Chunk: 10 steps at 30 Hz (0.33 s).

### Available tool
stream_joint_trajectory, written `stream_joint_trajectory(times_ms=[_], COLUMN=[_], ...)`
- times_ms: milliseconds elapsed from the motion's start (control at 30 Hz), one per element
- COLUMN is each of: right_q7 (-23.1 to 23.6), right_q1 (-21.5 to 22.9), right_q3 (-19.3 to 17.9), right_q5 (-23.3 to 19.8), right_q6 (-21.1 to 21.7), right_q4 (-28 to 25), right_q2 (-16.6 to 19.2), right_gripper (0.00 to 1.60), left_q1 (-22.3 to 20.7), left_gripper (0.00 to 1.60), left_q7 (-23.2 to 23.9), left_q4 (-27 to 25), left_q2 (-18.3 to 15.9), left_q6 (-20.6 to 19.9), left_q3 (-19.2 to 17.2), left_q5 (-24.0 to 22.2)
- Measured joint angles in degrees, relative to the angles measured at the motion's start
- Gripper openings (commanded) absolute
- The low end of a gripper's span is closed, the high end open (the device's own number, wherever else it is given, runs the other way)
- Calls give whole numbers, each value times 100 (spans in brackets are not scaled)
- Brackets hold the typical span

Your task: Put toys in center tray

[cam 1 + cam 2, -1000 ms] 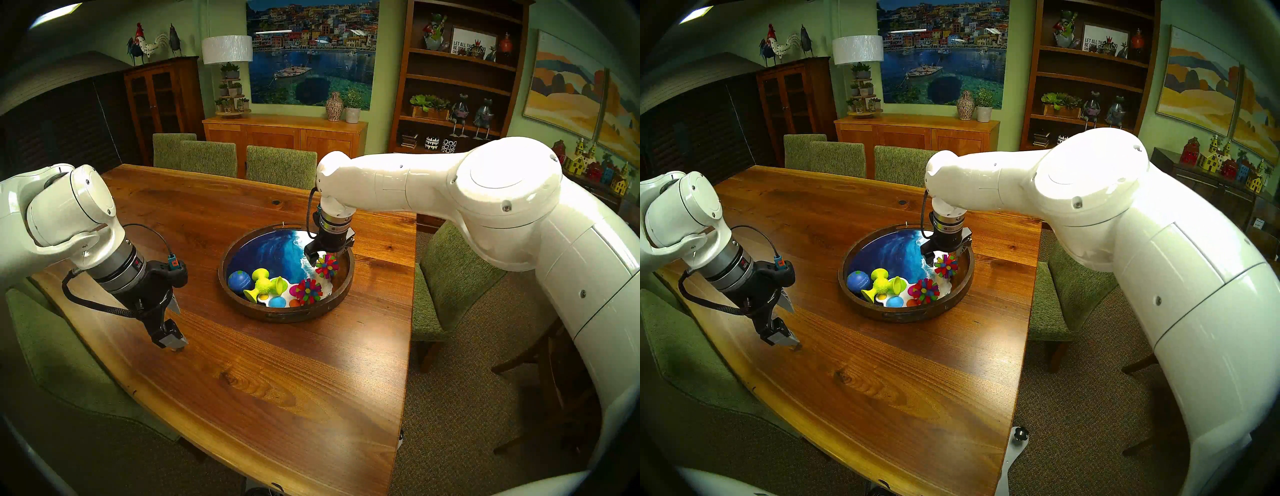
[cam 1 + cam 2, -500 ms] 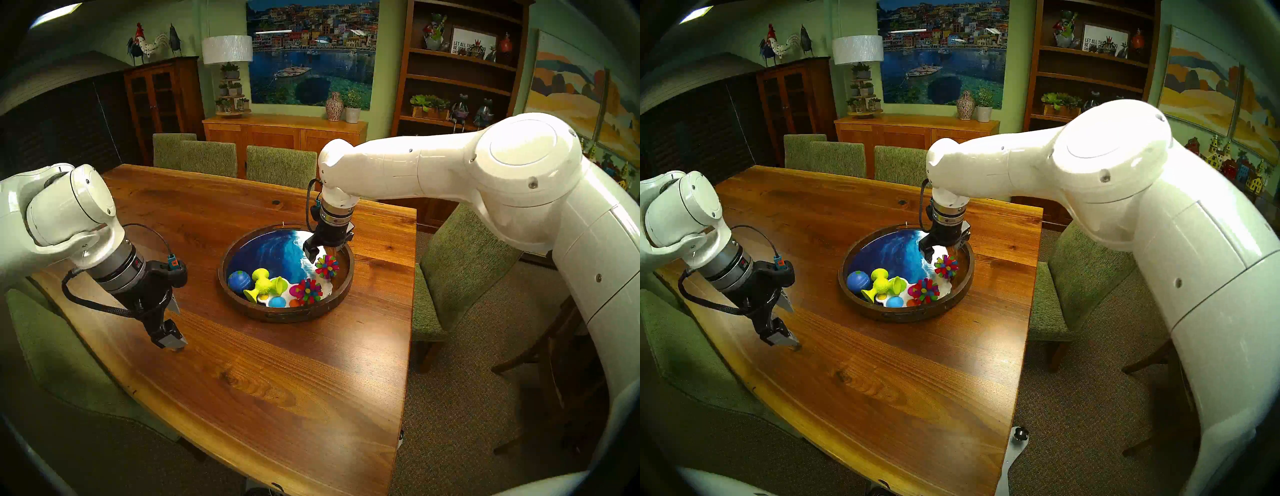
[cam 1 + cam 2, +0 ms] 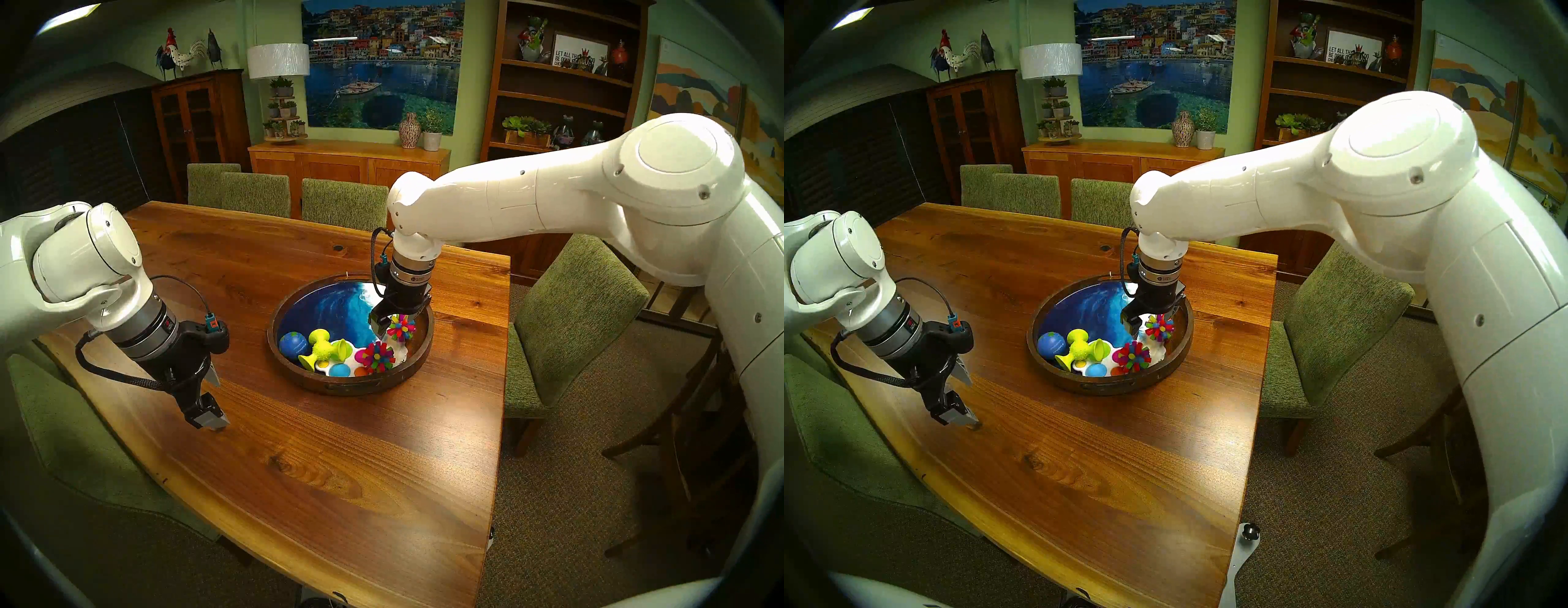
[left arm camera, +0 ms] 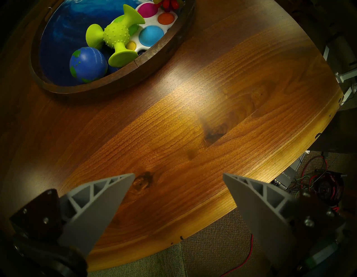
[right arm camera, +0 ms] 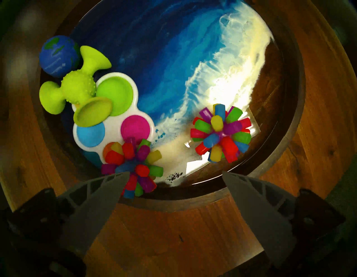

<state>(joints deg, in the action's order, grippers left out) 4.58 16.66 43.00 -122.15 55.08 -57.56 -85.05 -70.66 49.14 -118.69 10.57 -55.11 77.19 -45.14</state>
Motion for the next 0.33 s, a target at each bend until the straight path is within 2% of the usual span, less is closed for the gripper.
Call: stream_joint_trajectory(times_ms=[333], right_q7=[-100], right_q1=[352], right_q3=[-116], right_q5=[98], right_q6=[0], right_q4=[-559], right_q2=[392], right_gripper=[160], left_q1=[0], left_gripper=[160], left_q7=[-1], left_q4=[4], left_q2=[2], left_q6=[0], left_q3=[14], left_q5=[-12])
